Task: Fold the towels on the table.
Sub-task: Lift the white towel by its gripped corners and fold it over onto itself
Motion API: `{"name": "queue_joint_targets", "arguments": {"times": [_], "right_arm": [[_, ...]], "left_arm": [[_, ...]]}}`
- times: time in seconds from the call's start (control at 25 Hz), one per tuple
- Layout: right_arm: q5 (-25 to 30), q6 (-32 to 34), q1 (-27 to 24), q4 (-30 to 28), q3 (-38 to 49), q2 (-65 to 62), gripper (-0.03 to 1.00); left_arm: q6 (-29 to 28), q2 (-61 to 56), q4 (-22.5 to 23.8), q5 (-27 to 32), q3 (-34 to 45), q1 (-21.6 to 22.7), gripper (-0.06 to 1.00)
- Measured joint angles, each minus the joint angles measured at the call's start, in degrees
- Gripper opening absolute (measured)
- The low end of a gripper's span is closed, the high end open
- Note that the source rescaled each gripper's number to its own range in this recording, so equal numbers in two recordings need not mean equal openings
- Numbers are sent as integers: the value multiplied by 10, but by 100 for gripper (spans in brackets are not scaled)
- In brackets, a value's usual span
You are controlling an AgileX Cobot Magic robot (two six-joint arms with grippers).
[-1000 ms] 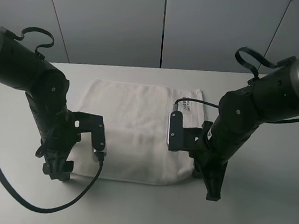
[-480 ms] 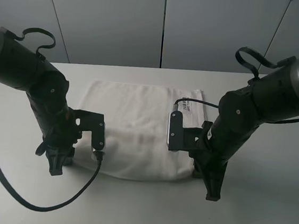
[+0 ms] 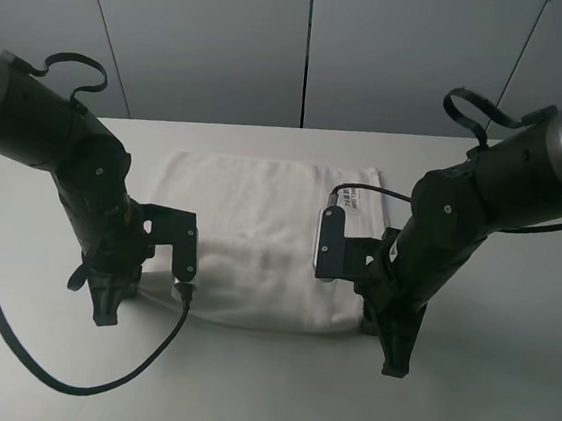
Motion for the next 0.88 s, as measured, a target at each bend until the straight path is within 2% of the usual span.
{"name": "queue_joint_targets", "arguments": {"times": [0.12, 0.4, 0.6, 0.88], "right_arm": [[16, -2, 0, 26, 5, -16, 0], [129, -13, 0, 91, 12, -107, 0], [195, -32, 0, 134, 12, -154, 0], [218, 41, 0, 142, 12, -196, 0]], "left_arm": [[-6, -1, -3, 13, -2, -10, 0], [-9, -36, -75, 80, 3, -27, 0], [-12, -82, -96, 132, 4, -32, 0], [-71, -165, -99, 114, 4, -33, 0]]}}
